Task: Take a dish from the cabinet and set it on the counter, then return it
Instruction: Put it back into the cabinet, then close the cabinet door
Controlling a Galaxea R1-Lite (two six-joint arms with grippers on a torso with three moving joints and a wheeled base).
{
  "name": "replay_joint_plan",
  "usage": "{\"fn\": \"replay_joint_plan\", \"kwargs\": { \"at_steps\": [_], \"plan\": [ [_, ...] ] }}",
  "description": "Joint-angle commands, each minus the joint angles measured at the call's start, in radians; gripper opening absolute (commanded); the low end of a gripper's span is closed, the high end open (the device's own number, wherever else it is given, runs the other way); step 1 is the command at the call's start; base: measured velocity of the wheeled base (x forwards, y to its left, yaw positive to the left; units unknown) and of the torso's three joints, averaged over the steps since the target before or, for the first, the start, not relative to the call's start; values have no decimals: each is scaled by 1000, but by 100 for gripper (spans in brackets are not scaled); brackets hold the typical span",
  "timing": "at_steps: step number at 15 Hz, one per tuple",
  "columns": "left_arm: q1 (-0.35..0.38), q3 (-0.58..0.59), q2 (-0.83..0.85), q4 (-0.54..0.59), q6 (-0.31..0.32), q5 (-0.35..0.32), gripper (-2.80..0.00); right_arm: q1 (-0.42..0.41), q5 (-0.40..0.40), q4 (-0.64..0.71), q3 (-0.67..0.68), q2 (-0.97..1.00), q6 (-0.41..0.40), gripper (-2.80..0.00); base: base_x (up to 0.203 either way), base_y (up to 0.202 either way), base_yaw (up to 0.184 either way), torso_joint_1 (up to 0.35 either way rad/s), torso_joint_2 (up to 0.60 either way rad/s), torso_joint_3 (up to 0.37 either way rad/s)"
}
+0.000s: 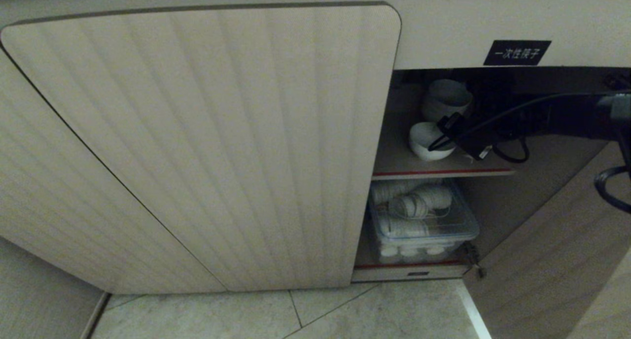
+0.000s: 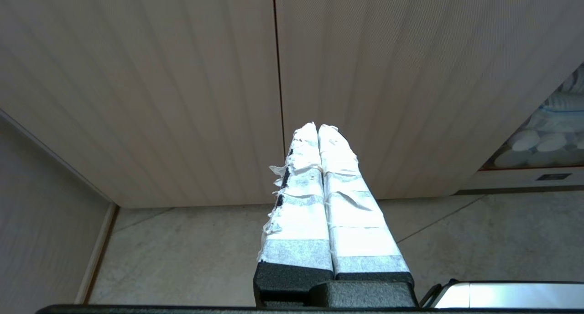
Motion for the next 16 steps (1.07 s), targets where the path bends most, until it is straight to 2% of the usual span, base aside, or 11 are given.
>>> {"fn": "replay_joint_plan", "kwargs": {
  "at_steps": [1,4,11,16],
  "plan": [
    [0,0,0,0,0,0,-280,1,-9,1,3,-3,5,0,0,0,0,0,0,0],
    [0,0,0,0,0,0,-280,1,-25,-7,20,-10,-29,0,0,0,0,0,0,0],
    [0,0,0,0,0,0,-280,1,-27,-237,194,-54,-139,0,0,0,0,0,0,0],
    [0,0,0,0,0,0,-280,-1,-24,-450,326,-83,-295,0,0,0,0,0,0,0]
  ]
}}
